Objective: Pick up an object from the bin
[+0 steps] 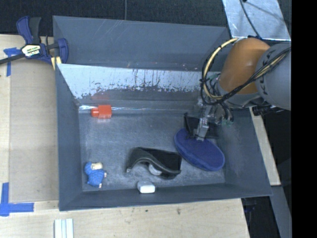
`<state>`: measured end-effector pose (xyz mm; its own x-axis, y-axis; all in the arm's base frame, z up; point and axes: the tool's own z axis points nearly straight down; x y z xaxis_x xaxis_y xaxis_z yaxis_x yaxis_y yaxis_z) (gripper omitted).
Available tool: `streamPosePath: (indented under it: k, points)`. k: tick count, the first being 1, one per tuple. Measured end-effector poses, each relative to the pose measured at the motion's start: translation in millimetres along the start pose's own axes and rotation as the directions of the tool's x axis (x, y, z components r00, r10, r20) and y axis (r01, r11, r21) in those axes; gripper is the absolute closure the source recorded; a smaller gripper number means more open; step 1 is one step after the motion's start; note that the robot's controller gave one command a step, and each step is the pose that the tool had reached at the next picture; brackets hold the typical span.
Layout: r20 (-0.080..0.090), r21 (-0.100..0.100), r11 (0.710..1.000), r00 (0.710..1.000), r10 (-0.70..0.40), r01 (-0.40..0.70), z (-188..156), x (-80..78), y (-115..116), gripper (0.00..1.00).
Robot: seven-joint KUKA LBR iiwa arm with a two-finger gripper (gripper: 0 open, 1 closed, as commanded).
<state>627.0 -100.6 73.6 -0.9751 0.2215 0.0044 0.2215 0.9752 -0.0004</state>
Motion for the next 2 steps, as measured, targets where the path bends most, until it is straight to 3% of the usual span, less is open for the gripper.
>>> streamPosePath:
  k: [1, 2]
  points:
    - [0.001, 0.001, 1.000, 1.000, -0.003, 0.003, -0.7, -0.3, 0.1, 0.00]
    - [0.004, 0.000, 1.000, 1.000, -0.003, 0.003, -1.5, -1.5, 0.4, 1.00]
